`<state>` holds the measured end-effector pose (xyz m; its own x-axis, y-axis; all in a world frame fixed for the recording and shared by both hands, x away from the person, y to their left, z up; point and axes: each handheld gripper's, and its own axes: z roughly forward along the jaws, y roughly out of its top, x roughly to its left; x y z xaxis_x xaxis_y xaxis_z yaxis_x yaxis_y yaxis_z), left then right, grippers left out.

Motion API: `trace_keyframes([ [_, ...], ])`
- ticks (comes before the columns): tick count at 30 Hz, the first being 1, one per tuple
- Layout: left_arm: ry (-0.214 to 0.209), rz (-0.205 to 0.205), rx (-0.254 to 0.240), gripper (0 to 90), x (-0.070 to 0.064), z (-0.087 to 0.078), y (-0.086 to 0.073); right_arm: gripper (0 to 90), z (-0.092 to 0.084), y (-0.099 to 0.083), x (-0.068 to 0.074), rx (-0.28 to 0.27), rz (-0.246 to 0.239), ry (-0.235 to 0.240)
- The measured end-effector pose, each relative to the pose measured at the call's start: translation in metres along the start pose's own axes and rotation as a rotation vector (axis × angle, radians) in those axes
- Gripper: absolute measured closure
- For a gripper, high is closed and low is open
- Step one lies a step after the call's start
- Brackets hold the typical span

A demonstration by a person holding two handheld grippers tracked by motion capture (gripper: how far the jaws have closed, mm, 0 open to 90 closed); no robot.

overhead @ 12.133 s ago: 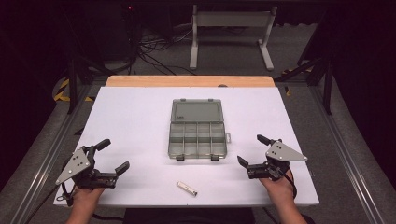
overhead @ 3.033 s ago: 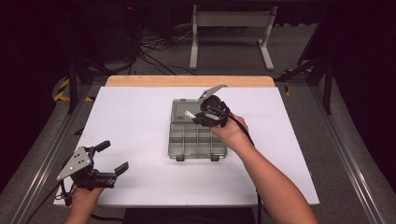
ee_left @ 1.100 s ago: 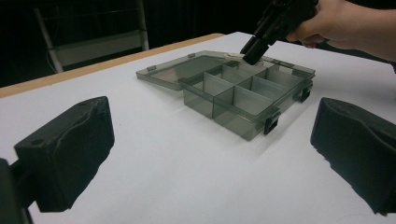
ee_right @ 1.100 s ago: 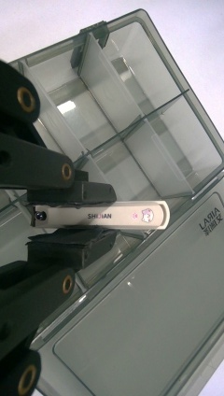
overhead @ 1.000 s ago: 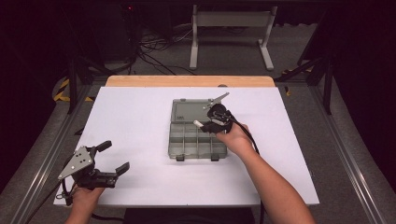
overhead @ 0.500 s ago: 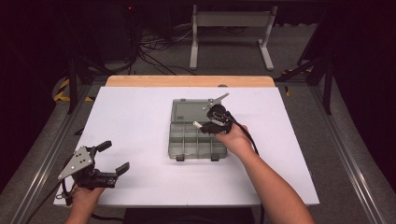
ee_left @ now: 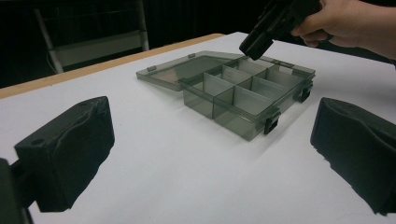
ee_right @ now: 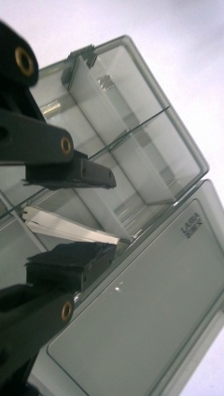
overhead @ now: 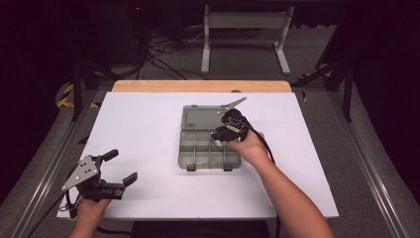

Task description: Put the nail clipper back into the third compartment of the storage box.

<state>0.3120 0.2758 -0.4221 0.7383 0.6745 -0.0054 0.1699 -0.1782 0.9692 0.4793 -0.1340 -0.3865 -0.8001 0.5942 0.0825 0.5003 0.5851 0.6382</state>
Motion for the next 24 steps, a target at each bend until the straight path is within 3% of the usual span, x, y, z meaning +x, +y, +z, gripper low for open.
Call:
trace_keyframes([
  [6,-0.003,0.0,0.003,0.5,0.0,0.0,0.0,42.6,-0.019,0.003,0.009,-0.072,-0.028,-0.009],
  [9,-0.003,0.0,0.003,0.5,0.0,0.0,0.0,35.2,-0.028,0.004,0.011,-0.09,-0.05,0.01],
  [15,-0.004,0.003,0.001,0.5,-0.001,0.001,0.0,24.3,-0.047,0.003,0.017,-0.136,-0.06,0.021],
  [24,-0.004,0.001,-0.001,0.5,-0.001,0.001,0.0,9.9,-0.064,-0.003,0.023,-0.166,-0.077,-0.013],
])
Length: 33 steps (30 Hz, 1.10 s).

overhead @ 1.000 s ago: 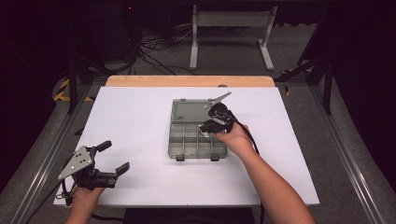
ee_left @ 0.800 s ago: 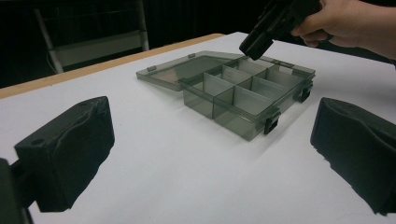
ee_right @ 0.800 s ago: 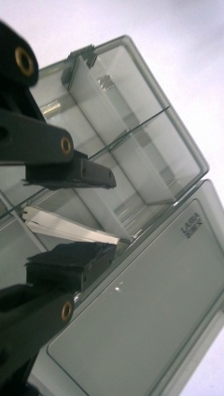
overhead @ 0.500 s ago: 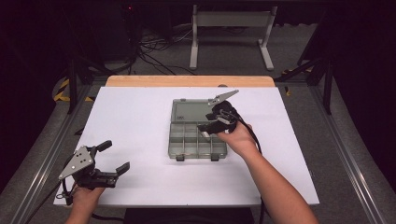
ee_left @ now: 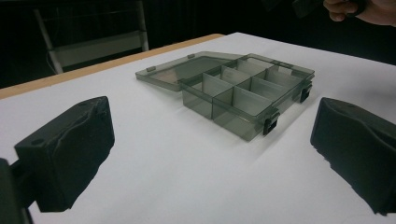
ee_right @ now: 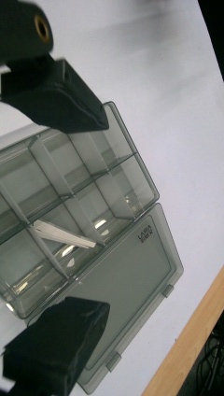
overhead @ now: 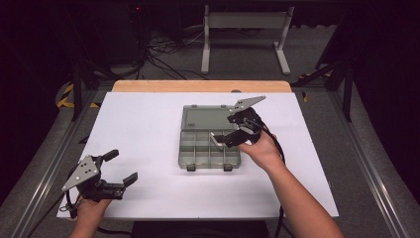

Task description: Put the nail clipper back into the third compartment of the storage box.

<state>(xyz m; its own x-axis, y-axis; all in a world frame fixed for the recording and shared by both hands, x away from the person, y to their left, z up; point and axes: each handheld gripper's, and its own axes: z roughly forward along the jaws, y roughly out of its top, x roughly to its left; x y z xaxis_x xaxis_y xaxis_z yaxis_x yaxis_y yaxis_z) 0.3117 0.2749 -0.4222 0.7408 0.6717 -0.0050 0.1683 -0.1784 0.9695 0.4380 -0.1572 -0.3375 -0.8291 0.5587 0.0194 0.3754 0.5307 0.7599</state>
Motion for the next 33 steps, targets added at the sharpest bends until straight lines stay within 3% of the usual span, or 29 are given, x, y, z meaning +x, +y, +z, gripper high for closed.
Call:
trace_keyframes([
  [6,0.001,-0.001,-0.002,0.5,0.0,0.001,0.0,0.1,-0.013,-0.005,0.004,-0.049,-0.033,-0.019],
  [11,-0.001,-0.001,0.0,0.4,0.0,0.0,0.0,0.0,-0.026,-0.013,0.006,-0.121,-0.049,-0.023],
  [15,0.001,-0.001,-0.003,0.5,0.0,0.0,0.0,0.0,-0.04,-0.022,0.007,-0.185,-0.047,-0.057],
  [20,0.002,0.001,-0.001,0.4,0.0,0.0,0.0,0.0,-0.053,-0.033,0.008,-0.256,-0.043,-0.056],
  [33,-0.001,0.005,0.004,0.4,-0.001,0.0,0.001,0.0,-0.075,-0.069,0.01,-0.295,-0.019,-0.108],
])
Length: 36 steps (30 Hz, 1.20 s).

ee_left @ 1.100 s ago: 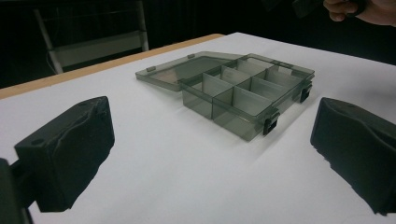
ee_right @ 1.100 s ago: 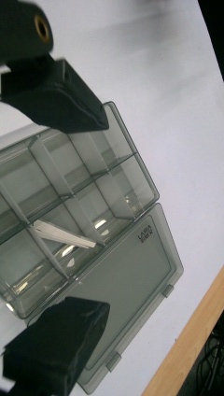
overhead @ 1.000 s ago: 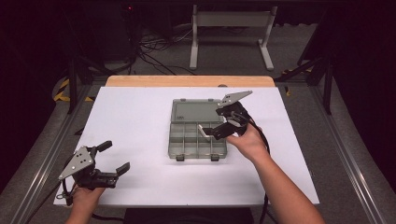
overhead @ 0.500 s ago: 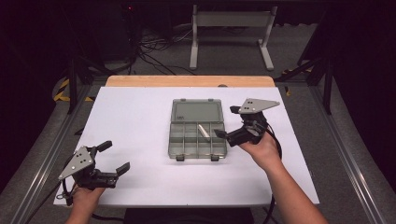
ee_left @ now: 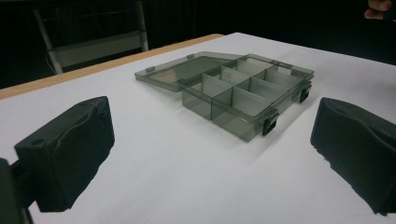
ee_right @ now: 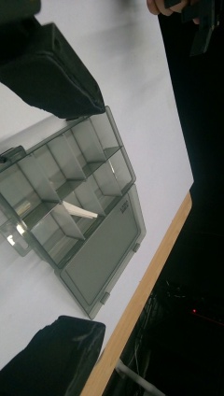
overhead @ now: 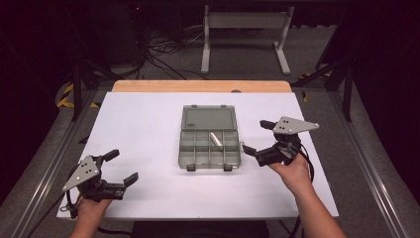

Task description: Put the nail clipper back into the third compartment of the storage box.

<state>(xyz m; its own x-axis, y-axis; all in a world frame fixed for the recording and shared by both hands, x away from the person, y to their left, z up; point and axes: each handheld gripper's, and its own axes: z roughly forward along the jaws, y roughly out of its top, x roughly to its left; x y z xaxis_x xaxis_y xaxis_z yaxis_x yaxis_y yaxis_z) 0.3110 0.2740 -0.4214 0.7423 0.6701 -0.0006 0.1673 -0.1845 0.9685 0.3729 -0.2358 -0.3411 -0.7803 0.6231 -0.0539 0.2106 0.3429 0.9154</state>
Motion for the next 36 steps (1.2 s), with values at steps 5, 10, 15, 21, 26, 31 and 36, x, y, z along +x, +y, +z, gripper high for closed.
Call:
trace_keyframes([
  [5,0.002,-0.001,-0.007,0.4,0.0,0.0,0.0,0.0,-0.01,-0.014,0.001,-0.059,-0.011,-0.01],
  [10,0.002,0.002,-0.002,0.4,0.001,-0.001,0.0,0.0,-0.014,-0.025,0.004,-0.034,0.009,-0.002],
  [15,0.004,0.004,-0.004,0.4,0.0,-0.002,0.001,0.0,-0.018,-0.034,0.01,-0.06,-0.005,-0.014],
  [21,0.004,0.001,-0.004,0.3,0.001,-0.002,0.0,0.0,-0.022,-0.054,0.013,-0.163,-0.017,-0.021],
  [26,0.001,0.002,-0.003,0.3,0.001,-0.002,0.0,0.0,-0.025,-0.07,0.013,-0.153,0.024,-0.018],
  [31,0.002,-0.001,-0.006,0.3,0.001,-0.001,0.0,0.0,-0.027,-0.083,0.013,-0.135,0.042,-0.022],
  [36,-0.004,-0.001,-0.019,0.1,0.002,-0.001,-0.001,0.0,-0.03,-0.098,0.012,-0.139,0.056,-0.024],
])
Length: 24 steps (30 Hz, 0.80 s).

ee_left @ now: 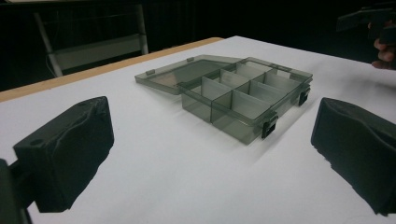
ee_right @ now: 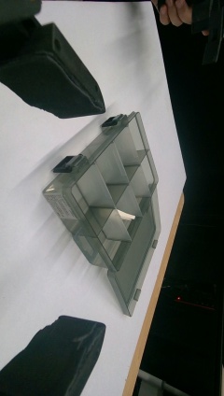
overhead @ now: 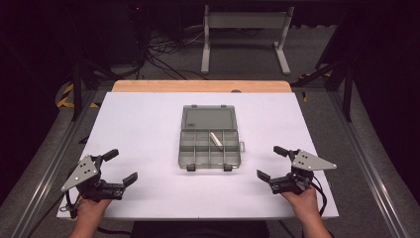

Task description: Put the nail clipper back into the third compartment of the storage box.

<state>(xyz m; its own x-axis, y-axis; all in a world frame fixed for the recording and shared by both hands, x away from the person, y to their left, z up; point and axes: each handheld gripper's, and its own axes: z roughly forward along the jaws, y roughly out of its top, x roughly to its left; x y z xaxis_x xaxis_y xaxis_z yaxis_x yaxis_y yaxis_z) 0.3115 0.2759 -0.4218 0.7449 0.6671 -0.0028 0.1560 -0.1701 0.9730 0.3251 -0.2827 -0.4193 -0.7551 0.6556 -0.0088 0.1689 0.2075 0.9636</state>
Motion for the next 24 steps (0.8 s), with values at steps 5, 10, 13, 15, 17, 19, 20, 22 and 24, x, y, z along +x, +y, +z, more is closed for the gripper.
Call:
trace_keyframes([
  [5,-0.004,-0.009,0.001,0.1,0.002,0.0,-0.001,0.0,-0.001,-0.01,0.0,-0.001,0.005,-0.001],
  [10,-0.008,-0.02,-0.009,0.1,0.004,0.001,-0.004,0.0,0.0,-0.02,-0.002,0.018,0.018,-0.014],
  [13,-0.008,-0.03,-0.018,0.0,0.006,0.001,-0.005,0.0,0.002,-0.023,-0.004,0.017,0.008,-0.015],
  [15,-0.011,-0.04,-0.022,0.1,0.008,0.001,-0.006,0.0,0.002,-0.025,-0.006,0.018,0.017,-0.021],
  [17,-0.017,-0.05,-0.02,0.0,0.009,0.0,-0.006,0.0,0.004,-0.027,-0.009,0.035,0.026,-0.03],
  [19,-0.014,-0.042,-0.02,0.0,0.01,0.0,-0.006,0.0,0.005,-0.027,-0.009,0.043,0.023,-0.035],
  [20,-0.014,-0.043,-0.021,0.1,0.01,0.0,-0.007,0.0,0.005,-0.027,-0.008,0.039,0.02,-0.033],
  [22,-0.015,-0.045,-0.023,0.0,0.01,0.001,-0.007,0.0,0.005,-0.027,-0.007,0.038,0.012,-0.035],
  [24,-0.013,-0.05,-0.025,0.0,0.01,0.002,-0.008,0.0,0.004,-0.025,-0.006,0.038,-0.001,-0.04],
])
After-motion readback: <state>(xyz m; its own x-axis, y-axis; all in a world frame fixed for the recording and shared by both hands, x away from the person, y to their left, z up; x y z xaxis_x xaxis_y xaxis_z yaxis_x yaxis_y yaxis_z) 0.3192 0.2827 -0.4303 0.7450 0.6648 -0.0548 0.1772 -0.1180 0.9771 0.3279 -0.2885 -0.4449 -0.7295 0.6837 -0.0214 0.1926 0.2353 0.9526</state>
